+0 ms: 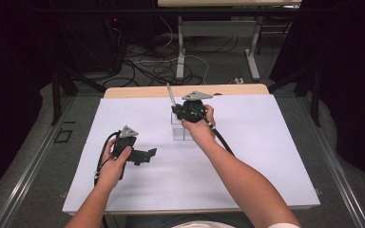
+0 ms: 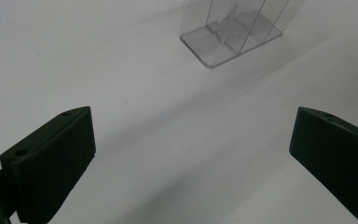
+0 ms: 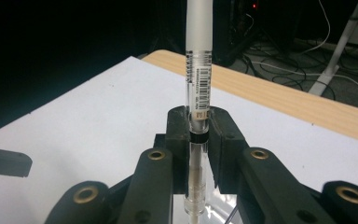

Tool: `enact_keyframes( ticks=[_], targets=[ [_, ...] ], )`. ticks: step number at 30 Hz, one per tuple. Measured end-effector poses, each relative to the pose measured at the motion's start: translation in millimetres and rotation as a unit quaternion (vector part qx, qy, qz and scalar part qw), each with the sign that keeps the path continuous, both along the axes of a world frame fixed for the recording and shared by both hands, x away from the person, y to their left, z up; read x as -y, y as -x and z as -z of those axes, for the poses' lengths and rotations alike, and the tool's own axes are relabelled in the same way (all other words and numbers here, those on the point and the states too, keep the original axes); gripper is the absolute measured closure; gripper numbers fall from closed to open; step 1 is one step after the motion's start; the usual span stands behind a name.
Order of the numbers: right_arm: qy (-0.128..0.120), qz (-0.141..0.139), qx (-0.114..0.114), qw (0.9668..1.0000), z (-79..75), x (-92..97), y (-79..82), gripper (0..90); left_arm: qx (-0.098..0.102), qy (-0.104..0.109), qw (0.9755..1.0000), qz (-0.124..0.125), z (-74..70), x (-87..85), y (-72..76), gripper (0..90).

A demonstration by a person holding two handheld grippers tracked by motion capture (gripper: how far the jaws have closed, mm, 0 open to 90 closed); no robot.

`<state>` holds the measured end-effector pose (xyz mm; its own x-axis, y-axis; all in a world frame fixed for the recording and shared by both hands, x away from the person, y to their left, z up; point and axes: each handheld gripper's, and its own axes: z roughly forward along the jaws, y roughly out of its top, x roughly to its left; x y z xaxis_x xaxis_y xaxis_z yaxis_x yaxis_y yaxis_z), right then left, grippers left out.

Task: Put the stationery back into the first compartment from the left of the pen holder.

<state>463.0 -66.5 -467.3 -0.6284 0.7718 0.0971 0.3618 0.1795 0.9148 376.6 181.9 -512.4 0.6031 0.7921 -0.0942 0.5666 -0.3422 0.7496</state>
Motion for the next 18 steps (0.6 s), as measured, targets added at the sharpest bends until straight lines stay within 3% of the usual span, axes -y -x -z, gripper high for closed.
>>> enact_keyframes(
  ticks=[8, 18],
  targets=[
    [0.002, 0.009, -0.022, 0.9997, 11.4, -1.7, 2.3, 79.6, -0.003, -0.003, 1.0000, 0.006, 1.2, 0.3, 0.8, 0.1],
    [0.018, 0.016, -0.033, 0.9992, 17.1, -4.0, 4.4, 79.6, -0.001, -0.009, 0.9999, 0.009, 1.9, 2.6, 0.7, 0.1]
  ],
)
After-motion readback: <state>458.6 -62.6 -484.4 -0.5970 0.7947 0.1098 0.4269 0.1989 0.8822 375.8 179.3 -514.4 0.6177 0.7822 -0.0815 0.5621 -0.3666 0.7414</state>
